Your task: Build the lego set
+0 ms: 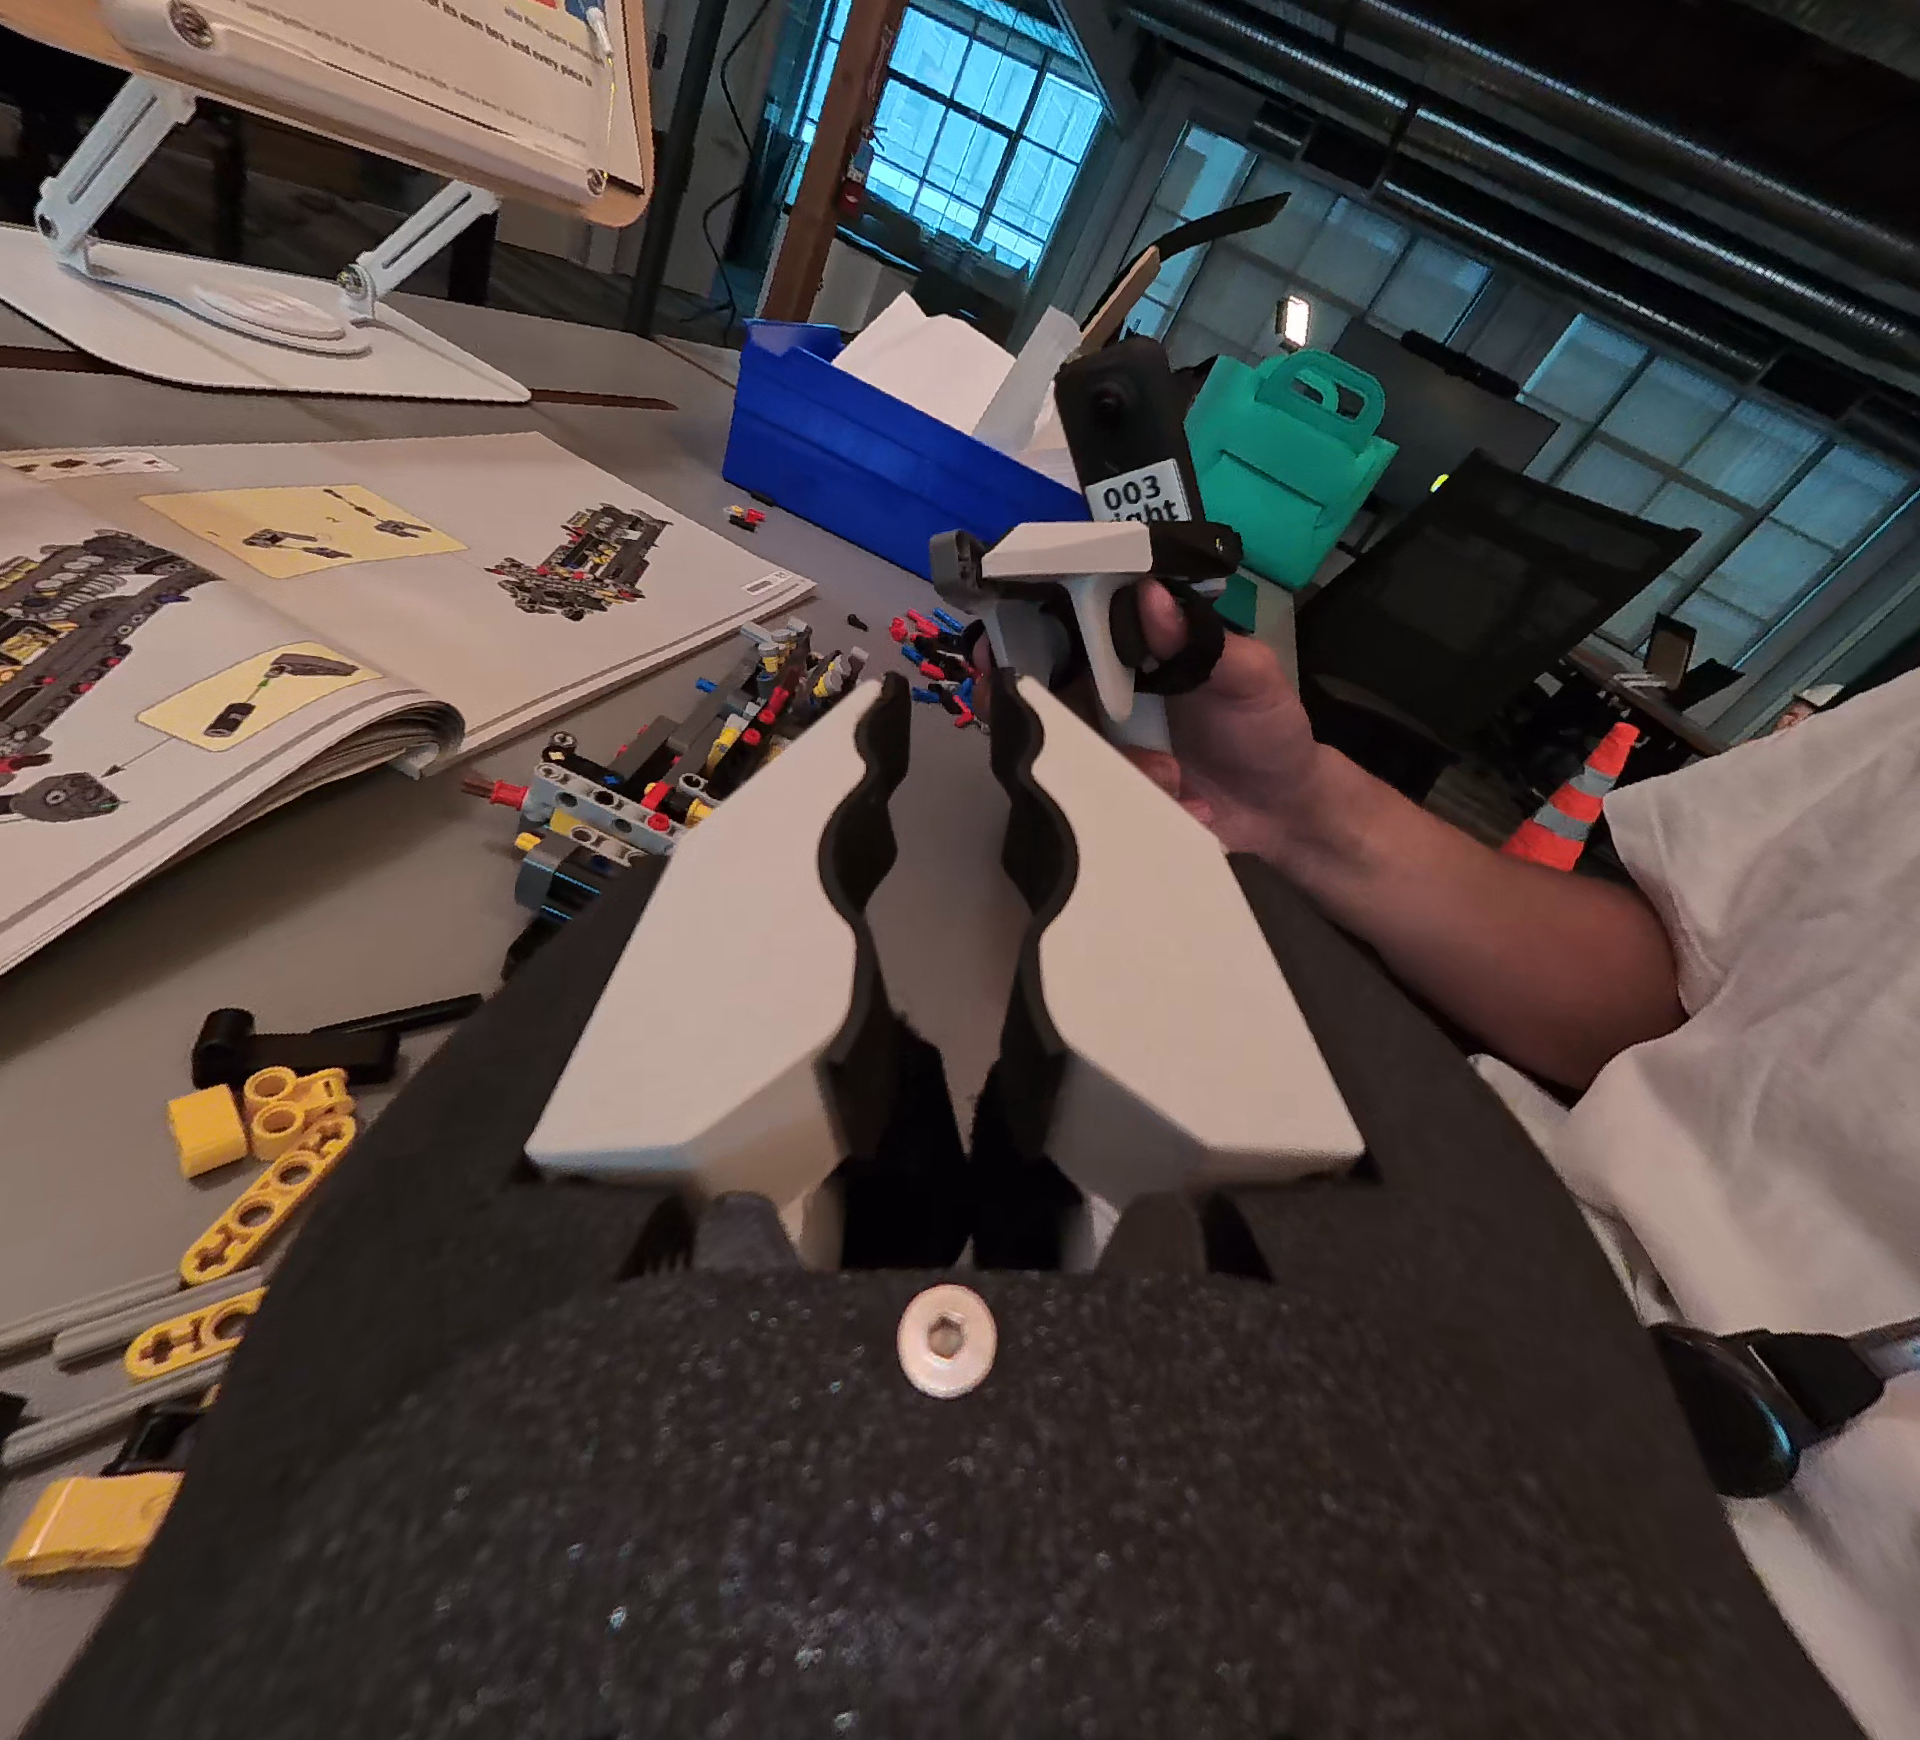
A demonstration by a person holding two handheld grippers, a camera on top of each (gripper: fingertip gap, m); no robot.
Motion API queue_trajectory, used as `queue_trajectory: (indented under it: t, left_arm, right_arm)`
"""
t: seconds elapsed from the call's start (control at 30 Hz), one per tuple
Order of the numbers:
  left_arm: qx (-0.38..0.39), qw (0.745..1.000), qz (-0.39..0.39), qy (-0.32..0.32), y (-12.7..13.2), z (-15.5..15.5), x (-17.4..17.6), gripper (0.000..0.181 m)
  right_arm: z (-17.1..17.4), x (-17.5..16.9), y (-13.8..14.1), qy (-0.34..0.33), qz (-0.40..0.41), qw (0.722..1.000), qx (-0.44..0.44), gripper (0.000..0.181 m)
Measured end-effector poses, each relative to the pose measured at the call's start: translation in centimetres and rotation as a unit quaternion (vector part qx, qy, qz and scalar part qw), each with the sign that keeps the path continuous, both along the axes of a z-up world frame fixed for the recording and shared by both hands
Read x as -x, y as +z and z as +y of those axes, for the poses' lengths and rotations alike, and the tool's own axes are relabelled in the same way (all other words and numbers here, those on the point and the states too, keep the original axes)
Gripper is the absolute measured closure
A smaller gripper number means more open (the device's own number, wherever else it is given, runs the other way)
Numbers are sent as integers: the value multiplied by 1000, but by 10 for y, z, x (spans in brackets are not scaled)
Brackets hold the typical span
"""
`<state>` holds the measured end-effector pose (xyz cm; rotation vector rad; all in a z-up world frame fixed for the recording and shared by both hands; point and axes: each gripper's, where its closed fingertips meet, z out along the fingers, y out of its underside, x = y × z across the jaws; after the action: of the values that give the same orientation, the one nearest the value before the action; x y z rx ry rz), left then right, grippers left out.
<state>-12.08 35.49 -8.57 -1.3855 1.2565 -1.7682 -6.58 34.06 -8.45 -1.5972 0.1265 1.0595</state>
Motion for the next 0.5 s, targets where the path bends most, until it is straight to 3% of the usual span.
queue_trajectory:
  t: [0.27,0.5]
  left_arm:
    - [-10,1000,7,-8,-3,-5,-2,163]
    - [-71,995,30,-59,-10,-26,0,150]
  right_arm:
    - [0,0,-2,3,0,1000,5,175]
    - [-16,-26,-2,-50,-31,998,1,175]
